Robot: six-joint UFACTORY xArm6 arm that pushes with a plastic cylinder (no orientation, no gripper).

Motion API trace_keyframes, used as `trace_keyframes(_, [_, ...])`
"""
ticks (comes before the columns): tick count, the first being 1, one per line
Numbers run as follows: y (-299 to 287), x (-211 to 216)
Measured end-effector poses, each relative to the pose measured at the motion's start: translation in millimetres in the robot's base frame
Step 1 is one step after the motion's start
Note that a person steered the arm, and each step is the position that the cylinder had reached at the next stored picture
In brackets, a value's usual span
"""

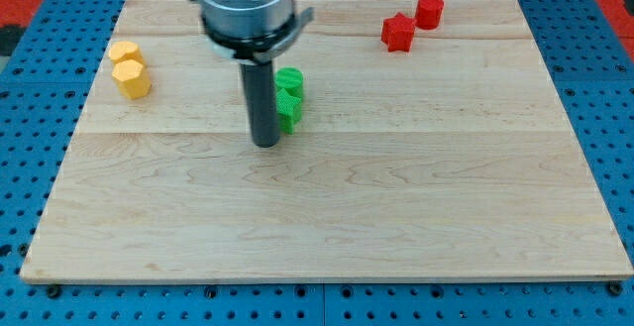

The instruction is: Move your arm to the bottom of the red star

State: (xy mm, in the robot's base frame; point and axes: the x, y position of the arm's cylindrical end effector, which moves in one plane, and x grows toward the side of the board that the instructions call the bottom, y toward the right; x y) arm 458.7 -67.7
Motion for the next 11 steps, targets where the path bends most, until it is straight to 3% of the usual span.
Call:
trace_keyframes(1, [-1.3,0.5])
trace_keyframes(3, [101.9,44.6])
trace_keyframes(4, [179.4,-9.0])
trace_keyframes(7, [161.6,-103.0])
trace_keyframes(9, [161.6,-103.1])
trace_keyframes(11, [158.6,-133.7])
